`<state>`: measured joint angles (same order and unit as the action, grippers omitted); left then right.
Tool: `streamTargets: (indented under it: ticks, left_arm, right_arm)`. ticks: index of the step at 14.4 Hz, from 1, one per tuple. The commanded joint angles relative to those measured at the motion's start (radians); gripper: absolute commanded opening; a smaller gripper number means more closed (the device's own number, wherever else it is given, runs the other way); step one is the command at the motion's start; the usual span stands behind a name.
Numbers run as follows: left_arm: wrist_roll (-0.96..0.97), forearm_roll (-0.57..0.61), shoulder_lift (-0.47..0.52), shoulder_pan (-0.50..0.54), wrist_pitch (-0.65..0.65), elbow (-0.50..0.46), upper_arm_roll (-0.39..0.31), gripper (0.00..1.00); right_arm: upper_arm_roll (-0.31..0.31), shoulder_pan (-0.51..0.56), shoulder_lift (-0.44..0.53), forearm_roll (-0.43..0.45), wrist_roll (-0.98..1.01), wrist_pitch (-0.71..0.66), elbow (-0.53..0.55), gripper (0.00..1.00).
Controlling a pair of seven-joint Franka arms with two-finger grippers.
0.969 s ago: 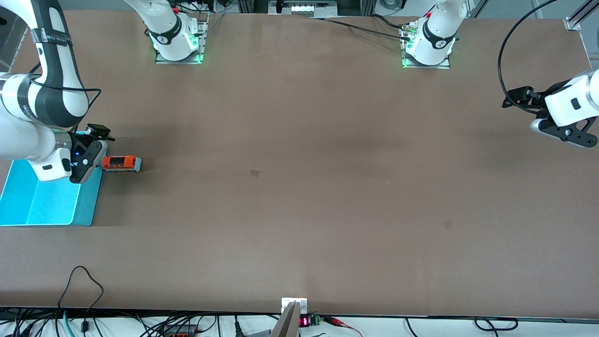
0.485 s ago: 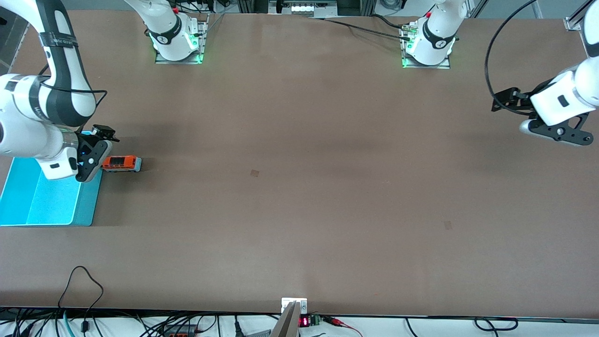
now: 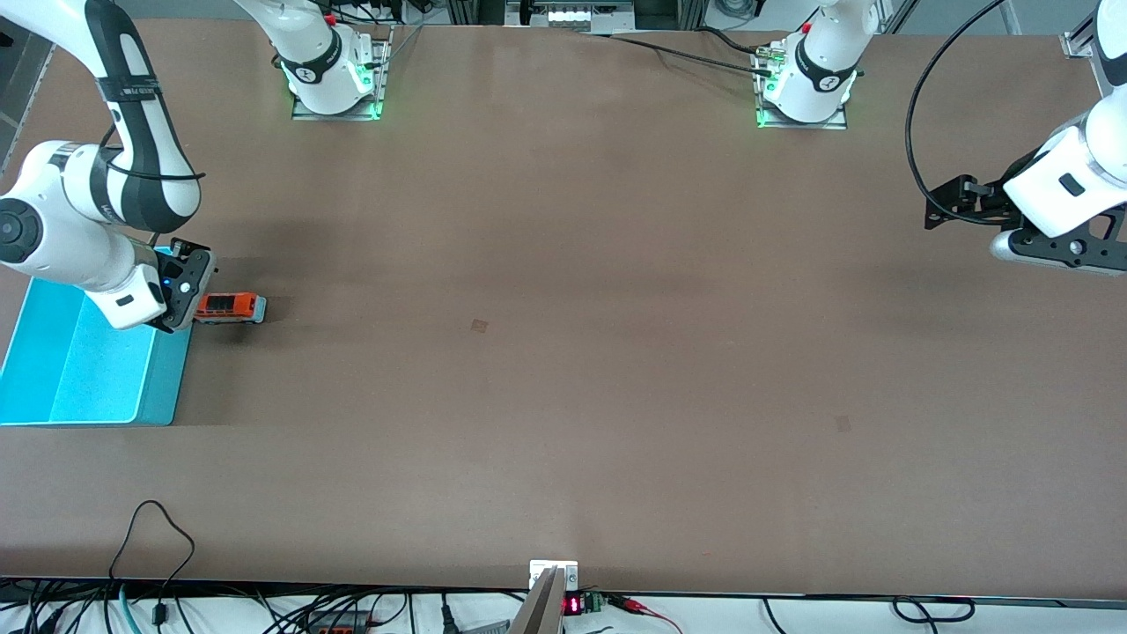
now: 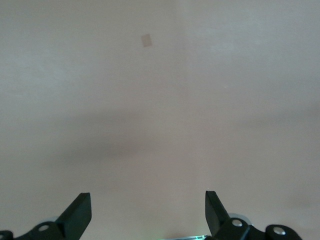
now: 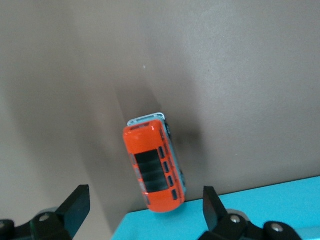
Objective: Wind up bus and store in blue box
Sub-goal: 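Lower the right gripper onto the orange bus and close on it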
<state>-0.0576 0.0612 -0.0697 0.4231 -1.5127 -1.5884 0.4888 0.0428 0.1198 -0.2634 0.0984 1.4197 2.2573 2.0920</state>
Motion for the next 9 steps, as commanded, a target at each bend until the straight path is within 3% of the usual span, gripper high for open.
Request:
streamTargets:
  ticks: [1,5,9]
  left_arm:
    - [0.08,0.039,-0.027,-0.007,0.017,0.039,0.016,1.0]
    - [0.085,0.026,-0.01,-0.048,0.032,0.038,-0.022,1.0]
    - [0.081,-0.023,0.028,-0.379,0.025,0.035,-0.374,1.0]
  right_arm:
    - [-0.015,0.027,0.004,0.017,0.102,0.096,0.046,1.0]
    - [-0.017,0.026,-0.037,0.015,0.113,0.159,0.046,1.0]
    - [-0.018,0.024,-0.062,0.015,0.114,0.185,0.057,1.0]
